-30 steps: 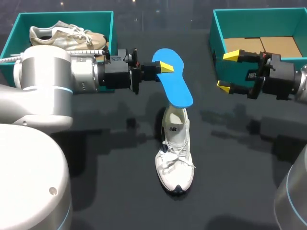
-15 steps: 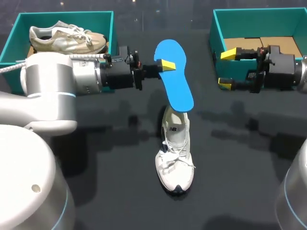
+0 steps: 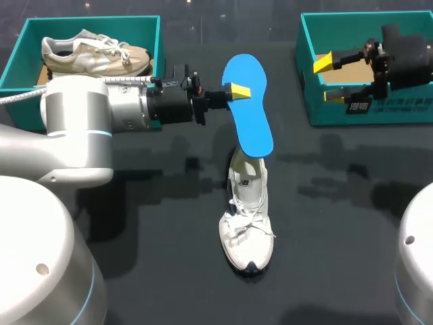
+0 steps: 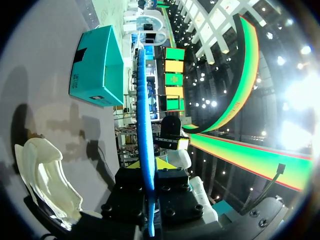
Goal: Take the shoe out of the shoebox, open the shoe tongue, remove and reinsert the insole, then place the shoe into the shoebox
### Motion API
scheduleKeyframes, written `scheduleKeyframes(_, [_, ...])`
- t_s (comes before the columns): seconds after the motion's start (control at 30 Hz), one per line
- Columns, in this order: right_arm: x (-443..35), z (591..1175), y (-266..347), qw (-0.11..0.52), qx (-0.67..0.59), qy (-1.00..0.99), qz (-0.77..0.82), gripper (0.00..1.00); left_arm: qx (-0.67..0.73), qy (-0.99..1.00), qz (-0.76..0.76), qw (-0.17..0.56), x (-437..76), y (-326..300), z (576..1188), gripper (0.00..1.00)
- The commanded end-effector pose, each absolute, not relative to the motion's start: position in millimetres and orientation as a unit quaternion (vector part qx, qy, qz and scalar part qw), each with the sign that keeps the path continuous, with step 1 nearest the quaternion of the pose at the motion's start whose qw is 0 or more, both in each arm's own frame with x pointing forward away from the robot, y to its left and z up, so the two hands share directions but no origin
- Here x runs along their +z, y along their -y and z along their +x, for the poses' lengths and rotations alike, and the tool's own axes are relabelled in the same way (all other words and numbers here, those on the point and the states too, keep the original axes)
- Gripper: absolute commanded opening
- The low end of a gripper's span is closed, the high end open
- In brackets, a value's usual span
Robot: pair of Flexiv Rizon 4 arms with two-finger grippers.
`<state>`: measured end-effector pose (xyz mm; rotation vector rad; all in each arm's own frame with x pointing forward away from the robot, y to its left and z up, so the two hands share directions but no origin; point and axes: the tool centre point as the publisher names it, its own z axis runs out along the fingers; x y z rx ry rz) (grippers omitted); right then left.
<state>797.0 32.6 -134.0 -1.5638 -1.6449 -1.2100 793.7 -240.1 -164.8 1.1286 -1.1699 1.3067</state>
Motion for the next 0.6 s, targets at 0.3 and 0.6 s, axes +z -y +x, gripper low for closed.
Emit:
scheduleKeyframes(0.3, [-103,787,-46,0.042,-0.325,0.698,-0.637,1.0,0.541,0.485,0.468,0.503,-165,240,793,0.0])
scheduleKeyframes(0.6, [-96,783,-61,-0.074,-0.253,0.729,-0.632,1.0,0.541,0.485,0.468,0.503,-165,240,793,0.0])
